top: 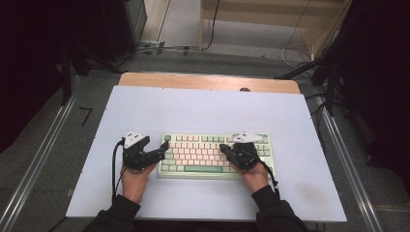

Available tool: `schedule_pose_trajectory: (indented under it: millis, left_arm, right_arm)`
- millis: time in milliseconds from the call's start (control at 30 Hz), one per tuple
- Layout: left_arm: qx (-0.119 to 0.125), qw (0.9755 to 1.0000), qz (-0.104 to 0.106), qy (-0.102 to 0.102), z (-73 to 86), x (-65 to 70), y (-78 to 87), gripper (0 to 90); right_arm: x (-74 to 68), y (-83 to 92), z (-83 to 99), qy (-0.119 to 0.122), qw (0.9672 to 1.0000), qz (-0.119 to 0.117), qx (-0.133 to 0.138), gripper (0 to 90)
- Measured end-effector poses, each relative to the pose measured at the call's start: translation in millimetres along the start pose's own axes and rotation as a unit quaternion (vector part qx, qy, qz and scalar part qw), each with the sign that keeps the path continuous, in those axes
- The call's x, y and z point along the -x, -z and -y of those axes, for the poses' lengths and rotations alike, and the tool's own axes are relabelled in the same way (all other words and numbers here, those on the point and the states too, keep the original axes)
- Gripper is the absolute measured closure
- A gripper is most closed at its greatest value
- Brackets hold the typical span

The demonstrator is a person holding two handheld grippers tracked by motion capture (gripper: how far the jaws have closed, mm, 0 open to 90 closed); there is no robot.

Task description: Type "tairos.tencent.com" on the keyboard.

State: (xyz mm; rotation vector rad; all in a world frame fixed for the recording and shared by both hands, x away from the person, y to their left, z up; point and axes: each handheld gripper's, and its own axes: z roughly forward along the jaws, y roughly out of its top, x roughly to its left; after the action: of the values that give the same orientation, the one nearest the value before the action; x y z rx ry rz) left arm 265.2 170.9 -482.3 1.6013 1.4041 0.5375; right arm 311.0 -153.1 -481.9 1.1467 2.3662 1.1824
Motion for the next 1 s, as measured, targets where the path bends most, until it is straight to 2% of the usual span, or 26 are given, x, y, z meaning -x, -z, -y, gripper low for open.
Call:
schedule_pose_trajectory:
  millis: [500, 1000]
  left_arm:
    - [0.001, 1.0000, 0.001, -0.004, 0.4, 2.1, 0.0, 22.9]
    - [0.001, 1.0000, 0.003, -0.007, 0.1, 4.1, 0.1, 23.4]
  right_arm:
    - [-0.6, -4.1, 1.8, 0.003, 0.9998, 0.008, -0.016, 87.5]
    - [-1.0, -3.2, 2.3, 0.002, 0.9999, 0.008, -0.014, 87.6]
